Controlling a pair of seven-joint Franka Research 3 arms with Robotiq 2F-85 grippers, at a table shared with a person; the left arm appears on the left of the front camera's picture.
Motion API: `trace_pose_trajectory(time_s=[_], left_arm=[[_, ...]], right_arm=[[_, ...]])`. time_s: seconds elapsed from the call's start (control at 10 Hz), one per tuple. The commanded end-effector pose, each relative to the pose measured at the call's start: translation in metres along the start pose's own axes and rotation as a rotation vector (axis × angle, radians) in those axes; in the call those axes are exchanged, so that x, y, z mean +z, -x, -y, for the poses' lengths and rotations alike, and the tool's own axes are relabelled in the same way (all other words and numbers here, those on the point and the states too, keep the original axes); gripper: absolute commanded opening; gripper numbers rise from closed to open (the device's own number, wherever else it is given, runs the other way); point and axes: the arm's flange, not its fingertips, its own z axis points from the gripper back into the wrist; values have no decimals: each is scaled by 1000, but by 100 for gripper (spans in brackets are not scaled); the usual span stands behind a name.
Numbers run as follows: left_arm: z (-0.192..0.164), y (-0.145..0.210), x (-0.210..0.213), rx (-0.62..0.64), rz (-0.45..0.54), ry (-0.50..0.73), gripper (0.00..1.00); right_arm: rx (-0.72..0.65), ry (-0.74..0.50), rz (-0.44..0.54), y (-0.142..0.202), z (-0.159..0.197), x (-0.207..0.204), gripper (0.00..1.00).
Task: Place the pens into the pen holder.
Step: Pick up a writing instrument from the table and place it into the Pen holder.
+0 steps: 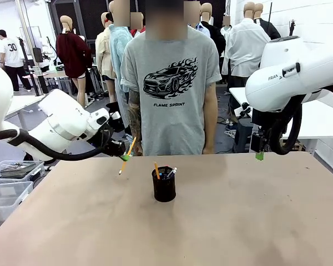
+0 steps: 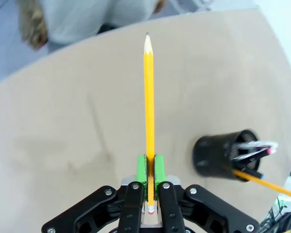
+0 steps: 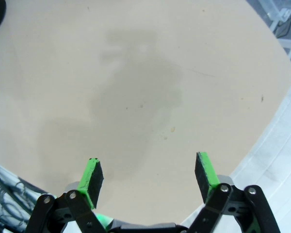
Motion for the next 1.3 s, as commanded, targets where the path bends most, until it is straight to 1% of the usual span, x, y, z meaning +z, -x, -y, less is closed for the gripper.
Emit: trace_pose_trajectory(time_s=[0.0,0.1,0.2,0.3,0.4,0.5,0.6,0.7,0.8,0.9,1.0,1.1,1.2], left_arm=[[-3,27,7,-132,98,146,0],[2,25,12,-199,214,207,0],[9,25,13,-274,267,284,0],[16,26,14,-328,273,369,0],[23,27,14,-395,327,473,0],[30,27,11,-426,404,502,0],[40,28,7,-473,436,530,0],[48,30,3,-482,442,580,0],[53,30,-2,-505,457,591,0],[58,31,-5,-520,481,634,0],[64,33,-12,-518,475,625,0],[69,34,-22,-525,440,607,0],[73,34,-29,-550,440,599,0]], right_arm=[[-6,3,-2,0,-1,0,94],[-6,3,-2,0,-1,0,94],[-6,3,-2,0,-1,0,94],[-6,3,-2,0,-1,0,94],[-6,3,-2,0,-1,0,94],[-6,3,-2,0,-1,0,94],[-6,3,-2,0,-1,0,94],[-6,3,-2,0,-1,0,94],[-6,3,-2,0,-1,0,94],[-6,3,-2,0,-1,0,94],[-6,3,-2,0,-1,0,94],[-6,3,-2,0,-1,0,94],[-6,3,-2,0,-1,0,94]])
